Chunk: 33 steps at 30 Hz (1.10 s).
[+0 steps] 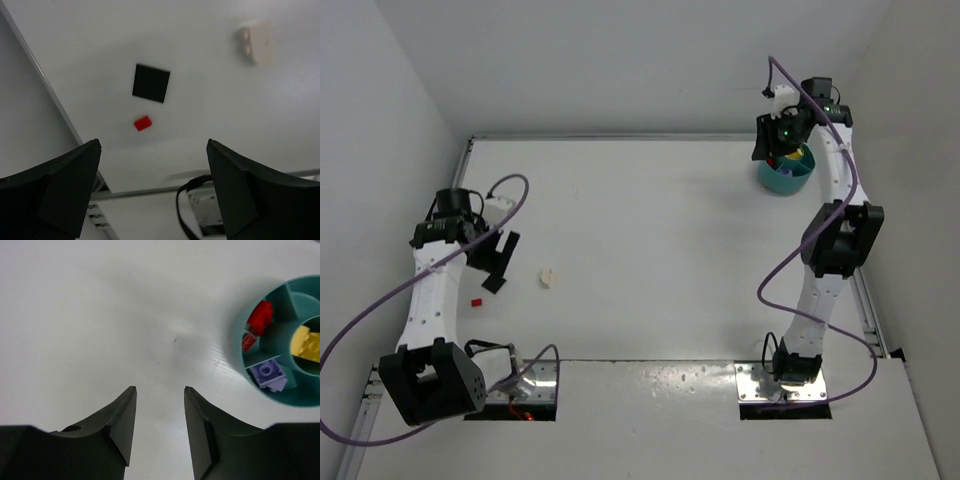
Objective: Sort the legos into containers by color
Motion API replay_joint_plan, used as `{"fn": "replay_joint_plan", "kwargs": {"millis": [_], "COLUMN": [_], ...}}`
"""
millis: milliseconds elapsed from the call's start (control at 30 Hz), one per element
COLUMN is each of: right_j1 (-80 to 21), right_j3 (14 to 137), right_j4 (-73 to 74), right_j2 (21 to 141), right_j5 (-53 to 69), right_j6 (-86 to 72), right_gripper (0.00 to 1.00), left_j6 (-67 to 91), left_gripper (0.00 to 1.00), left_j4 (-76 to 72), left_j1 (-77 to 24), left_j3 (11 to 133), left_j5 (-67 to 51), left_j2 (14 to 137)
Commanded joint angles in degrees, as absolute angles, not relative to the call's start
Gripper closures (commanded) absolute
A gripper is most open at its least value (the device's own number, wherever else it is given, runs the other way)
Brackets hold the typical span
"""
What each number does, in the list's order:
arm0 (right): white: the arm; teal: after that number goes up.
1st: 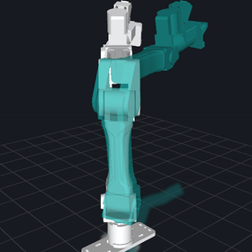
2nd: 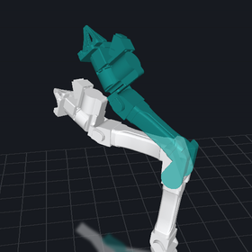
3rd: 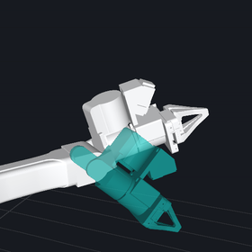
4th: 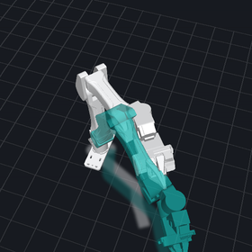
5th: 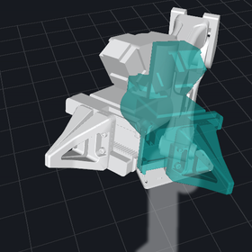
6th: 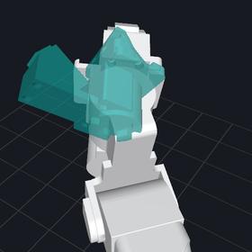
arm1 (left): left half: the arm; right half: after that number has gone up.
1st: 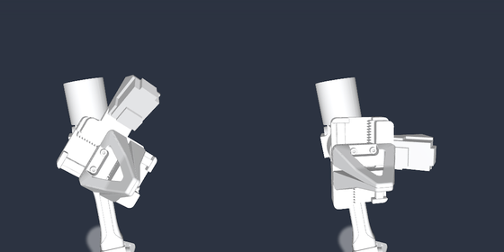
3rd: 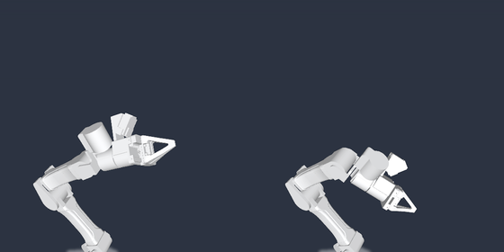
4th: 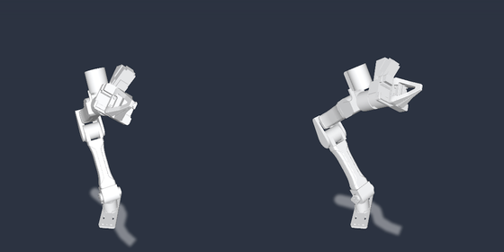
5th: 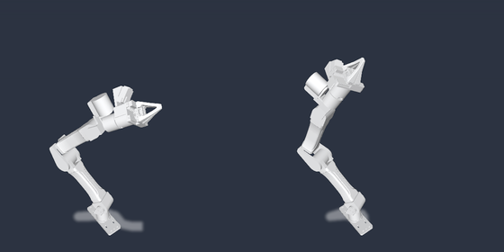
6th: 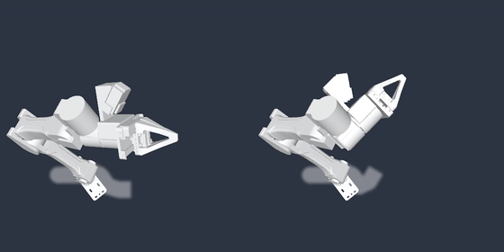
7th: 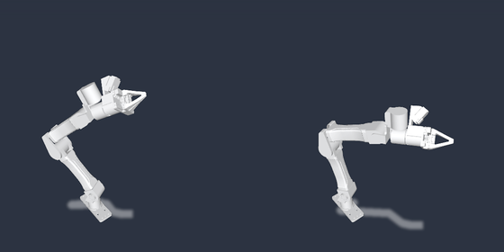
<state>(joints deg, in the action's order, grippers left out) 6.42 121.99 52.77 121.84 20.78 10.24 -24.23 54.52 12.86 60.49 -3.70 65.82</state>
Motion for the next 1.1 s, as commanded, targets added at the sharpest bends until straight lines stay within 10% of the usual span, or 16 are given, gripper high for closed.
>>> {"fn": "replay_joint_plan", "kwargs": {"millis": [0, 1067], "right_j1": [5.2, -5.4], "right_j3": [118.8, 109.2], "right_j4": [54.9, 55.9], "right_j2": [118.4, 116.2], "right_j5": [25.0, 14.0], "right_j6": [13.6, 19.3], "right_gripper": [0.56, 0.56], "left_j6": [-45.6, -88.0], "left_gripper": [0.08, 0.4], "left_j4": [59.4, 53.7], "left_j1": [17.1, 33.8], "left_j3": [55.2, 52.6], "left_j5": [-1.9, -13.8], "left_j2": [61.7, 88.5]}}
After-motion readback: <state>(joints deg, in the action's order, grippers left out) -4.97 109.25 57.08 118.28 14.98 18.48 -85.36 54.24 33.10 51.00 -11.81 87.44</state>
